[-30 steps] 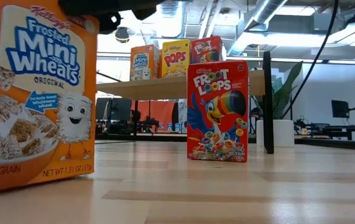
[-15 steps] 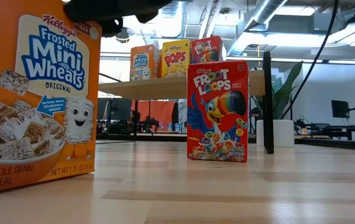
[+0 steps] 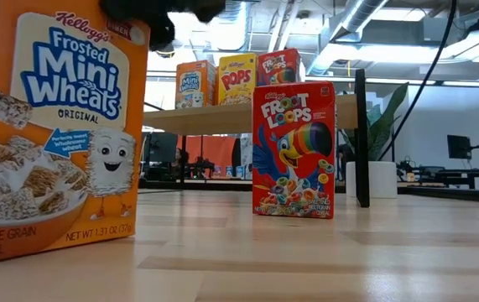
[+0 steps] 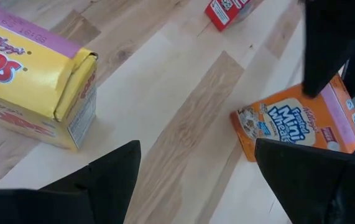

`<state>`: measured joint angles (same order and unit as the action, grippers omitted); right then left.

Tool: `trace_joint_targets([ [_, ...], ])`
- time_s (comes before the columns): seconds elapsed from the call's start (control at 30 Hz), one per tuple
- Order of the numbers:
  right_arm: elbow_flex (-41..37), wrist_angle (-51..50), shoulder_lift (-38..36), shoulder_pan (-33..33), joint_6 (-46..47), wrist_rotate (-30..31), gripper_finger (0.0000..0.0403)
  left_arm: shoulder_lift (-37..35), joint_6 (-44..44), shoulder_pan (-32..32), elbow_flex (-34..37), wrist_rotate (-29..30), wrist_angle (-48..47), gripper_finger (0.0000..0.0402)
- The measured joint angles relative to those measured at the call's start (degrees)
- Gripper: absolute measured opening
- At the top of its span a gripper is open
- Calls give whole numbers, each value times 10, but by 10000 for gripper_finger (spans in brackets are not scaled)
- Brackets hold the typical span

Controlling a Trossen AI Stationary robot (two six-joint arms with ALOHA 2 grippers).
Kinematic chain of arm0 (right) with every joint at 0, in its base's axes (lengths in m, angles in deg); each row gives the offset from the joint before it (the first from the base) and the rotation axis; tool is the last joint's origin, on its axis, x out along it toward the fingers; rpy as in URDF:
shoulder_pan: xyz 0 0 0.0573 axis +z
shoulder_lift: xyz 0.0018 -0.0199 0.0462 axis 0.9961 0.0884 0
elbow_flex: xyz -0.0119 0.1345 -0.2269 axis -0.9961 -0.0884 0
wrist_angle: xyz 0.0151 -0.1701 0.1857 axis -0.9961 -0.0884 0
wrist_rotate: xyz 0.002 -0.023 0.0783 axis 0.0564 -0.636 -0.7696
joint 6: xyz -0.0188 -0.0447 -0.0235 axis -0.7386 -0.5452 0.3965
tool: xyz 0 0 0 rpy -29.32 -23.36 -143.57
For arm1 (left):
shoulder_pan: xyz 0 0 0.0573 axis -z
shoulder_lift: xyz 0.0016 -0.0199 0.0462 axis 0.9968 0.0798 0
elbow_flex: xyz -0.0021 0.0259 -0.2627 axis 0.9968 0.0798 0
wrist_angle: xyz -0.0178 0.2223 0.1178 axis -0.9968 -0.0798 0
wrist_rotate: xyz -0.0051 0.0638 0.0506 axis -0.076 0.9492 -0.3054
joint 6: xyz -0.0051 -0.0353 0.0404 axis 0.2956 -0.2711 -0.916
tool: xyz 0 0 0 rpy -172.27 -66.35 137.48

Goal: Stack cereal on shelf
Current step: Put the orange cereal box on the shelf

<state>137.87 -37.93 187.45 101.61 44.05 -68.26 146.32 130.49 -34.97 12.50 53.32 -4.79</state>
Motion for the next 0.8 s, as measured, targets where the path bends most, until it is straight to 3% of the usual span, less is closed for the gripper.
trace_joint_targets([
  [0.3,70,-65,-6,-15,30,1,269,0,0,0,0,7,2,306],
  [0.8,71,-48,2,8,-13,-12,266,0,-5,0,0,21,2,306],
])
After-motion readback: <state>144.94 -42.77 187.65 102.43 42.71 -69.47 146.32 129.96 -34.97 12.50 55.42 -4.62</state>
